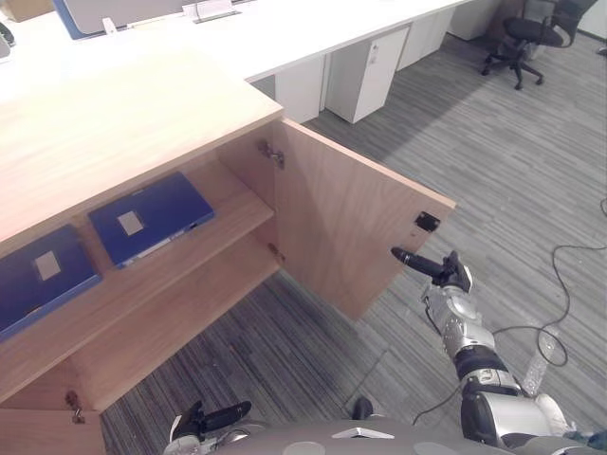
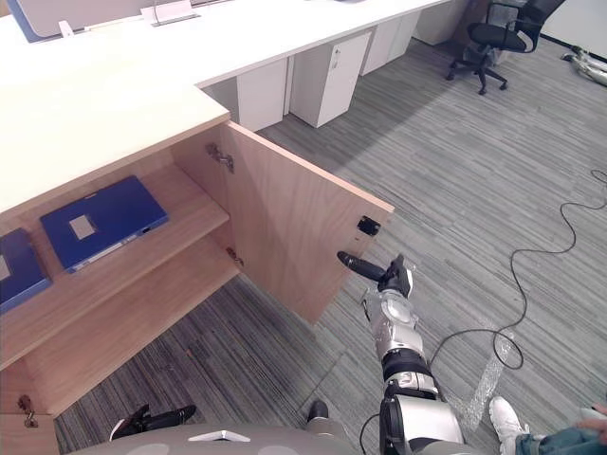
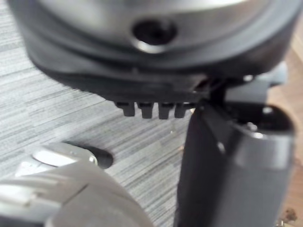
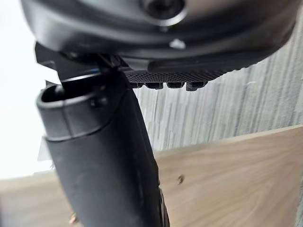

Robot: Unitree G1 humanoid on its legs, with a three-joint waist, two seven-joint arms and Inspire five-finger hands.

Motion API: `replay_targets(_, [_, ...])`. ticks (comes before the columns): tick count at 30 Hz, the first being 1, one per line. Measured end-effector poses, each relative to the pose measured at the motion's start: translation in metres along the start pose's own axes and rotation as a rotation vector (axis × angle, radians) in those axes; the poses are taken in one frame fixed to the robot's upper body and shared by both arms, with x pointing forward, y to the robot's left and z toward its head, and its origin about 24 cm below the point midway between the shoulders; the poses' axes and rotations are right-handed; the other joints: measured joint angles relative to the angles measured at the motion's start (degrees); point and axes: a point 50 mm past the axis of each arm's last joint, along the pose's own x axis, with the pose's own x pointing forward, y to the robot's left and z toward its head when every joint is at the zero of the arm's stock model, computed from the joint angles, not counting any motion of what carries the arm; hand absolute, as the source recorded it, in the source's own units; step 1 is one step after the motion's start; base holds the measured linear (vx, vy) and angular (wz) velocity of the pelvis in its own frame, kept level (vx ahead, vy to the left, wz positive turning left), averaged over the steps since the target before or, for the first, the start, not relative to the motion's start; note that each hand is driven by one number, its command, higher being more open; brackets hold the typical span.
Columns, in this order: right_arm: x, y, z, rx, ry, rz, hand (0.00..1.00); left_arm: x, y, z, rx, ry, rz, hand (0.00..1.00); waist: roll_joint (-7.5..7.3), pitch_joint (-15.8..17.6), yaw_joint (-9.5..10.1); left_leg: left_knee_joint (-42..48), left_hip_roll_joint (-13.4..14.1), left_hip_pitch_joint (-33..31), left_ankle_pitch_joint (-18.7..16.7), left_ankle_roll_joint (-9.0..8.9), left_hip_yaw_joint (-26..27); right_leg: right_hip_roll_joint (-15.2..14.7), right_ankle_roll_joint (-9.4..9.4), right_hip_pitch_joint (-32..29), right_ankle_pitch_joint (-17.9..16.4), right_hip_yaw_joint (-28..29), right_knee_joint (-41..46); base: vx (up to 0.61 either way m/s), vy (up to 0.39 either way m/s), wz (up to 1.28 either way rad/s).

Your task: Walk over to the cabinet, pick up the folder, carry it to the office cabinet, place the folder inside the office cabinet, then close the office cabinet door

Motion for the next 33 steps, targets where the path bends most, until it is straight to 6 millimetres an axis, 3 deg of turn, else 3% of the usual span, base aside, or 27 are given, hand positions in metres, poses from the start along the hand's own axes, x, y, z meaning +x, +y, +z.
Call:
replay_targets(5, [0.008,0.02,0.035,-0.009,-0.1,0.069,1.0,-0.001,0.001,-0.004,-0.001,0.005,-0.004,1.0,0.01,0.0,0.31,0.0,-0.7,-0.3,-0.1,0.15,-0.6,-0.6,0.13,0.2,0.6,0.0,-0.8,-0.01,0.033,0.04])
replay_targets(12, [0.008,0.024,0.043,-0.285,-0.111,0.228,1.0,-0.003,0.002,-0.008,-0.004,-0.001,-0.004,1.0,0.12,0.1,-0.46,0.2,-0.8,-0.7,-0.1,0.25,-0.8,-0.5,-0.03,0.2,2.1,0.4,-1.9,-0.05,0.005,-0.03])
replay_targets(14, [0.004,0.029,0.046,-0.436,-0.119,0.342,1.0,-0.003,0.003,-0.009,-0.007,-0.003,-0.006,1.0,0.13,0.2,-1.5,0.3,-0.7,-1.2,-0.1,0.26,-0.5,-0.2,0.21,0.1,2.7,0.5,-3.2,-0.08,-0.024,-0.11])
replay_targets(19, [-0.037,0.046,0.043,-0.934,-0.101,0.824,1.0,-0.002,0.006,-0.007,0.023,-0.011,-0.025,1.0,0.36,0.3,-1.98,2.6,1.5,-2.4,-1.5,-0.18,0.5,2.4,0.26,0.1,2.7,1.6,-5.0,-0.07,-0.08,-0.18])
replay_targets(22, [-0.085,0.069,0.029,-1.16,-0.064,1.26,1.0,-0.001,0.005,-0.002,0.022,-0.025,-0.051,1.0,0.33,0.3,-1.68,3.1,3.7,-2.6,-1.7,-0.81,0.3,4.6,-0.27,0.1,2.0,1.5,-4.8,-0.03,-0.102,-0.03])
replay_targets(25, [-0.11,0.082,0.025,-1.113,-0.033,1.477,1.0,0.0,0.002,0.002,0.039,-0.041,-0.061,1.0,0.18,0.3,-0.98,3.0,4.3,-2.6,-1.5,-1.09,0.1,5.2,-0.51,0.1,1.8,1.5,-4.6,-0.04,-0.068,0.01])
replay_targets(27, [-0.116,0.086,0.026,-1.072,-0.032,1.519,1.0,0.0,0.002,0.004,0.039,-0.045,-0.062,1.0,0.04,0.3,-0.48,3.0,4.3,-2.6,-1.4,-1.19,0.1,5.2,-0.52,0.0,1.8,1.6,-4.5,-0.04,-0.009,-0.01])
replay_targets(33, [-0.116,0.095,0.032,-0.834,-0.089,1.477,1.0,0.001,0.007,0.008,0.054,-0.056,-0.055,1.0,-1.75,0.0,0.86,3.0,4.3,-3.0,-1.2,-1.32,0.8,5.2,-0.53,-1.1,1.8,2.3,-3.9,-0.01,0.008,-0.05])
